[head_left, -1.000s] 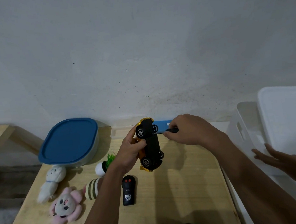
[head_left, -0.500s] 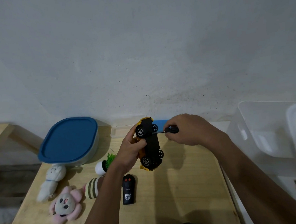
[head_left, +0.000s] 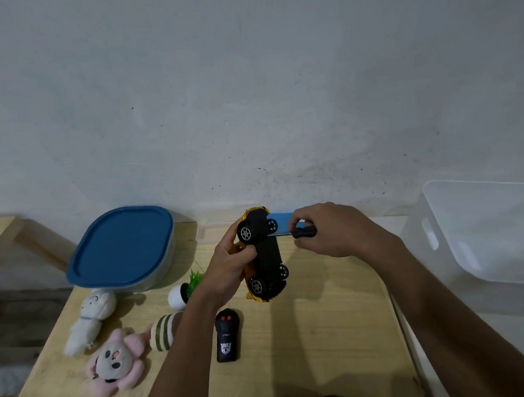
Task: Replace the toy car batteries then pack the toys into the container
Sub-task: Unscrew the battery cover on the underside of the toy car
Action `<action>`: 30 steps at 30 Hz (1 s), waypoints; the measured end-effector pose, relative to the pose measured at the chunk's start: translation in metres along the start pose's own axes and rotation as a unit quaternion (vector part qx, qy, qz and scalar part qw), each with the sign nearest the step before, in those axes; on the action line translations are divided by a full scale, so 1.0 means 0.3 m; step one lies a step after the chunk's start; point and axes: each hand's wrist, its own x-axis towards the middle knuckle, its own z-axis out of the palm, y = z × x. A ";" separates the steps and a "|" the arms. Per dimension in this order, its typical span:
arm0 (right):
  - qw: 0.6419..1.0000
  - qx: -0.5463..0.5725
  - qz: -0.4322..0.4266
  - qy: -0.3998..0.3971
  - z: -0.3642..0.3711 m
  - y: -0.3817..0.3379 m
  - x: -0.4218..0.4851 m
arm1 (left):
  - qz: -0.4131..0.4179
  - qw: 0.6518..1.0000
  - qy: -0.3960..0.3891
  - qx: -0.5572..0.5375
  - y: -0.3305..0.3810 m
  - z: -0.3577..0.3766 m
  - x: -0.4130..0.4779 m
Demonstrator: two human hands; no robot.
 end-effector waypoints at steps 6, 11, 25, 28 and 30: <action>1.000 -0.017 0.008 0.023 0.012 0.002 0.010 | 0.000 1.000 -0.003 -0.003 0.004 0.001 0.000; 0.999 -0.024 -0.018 0.020 -0.011 0.005 -0.002 | -0.004 1.000 -0.006 -0.003 0.001 0.002 -0.001; 0.998 -0.053 -0.020 0.018 -0.033 -0.020 0.011 | -0.009 1.000 -0.005 -0.007 -0.001 -0.005 0.001; 0.999 -0.048 0.000 0.012 -0.023 -0.019 0.014 | -0.007 1.000 -0.006 -0.008 0.005 -0.004 0.000; 0.999 -0.048 -0.003 0.012 -0.019 -0.018 0.015 | -0.004 1.000 -0.005 -0.007 0.007 -0.003 -0.001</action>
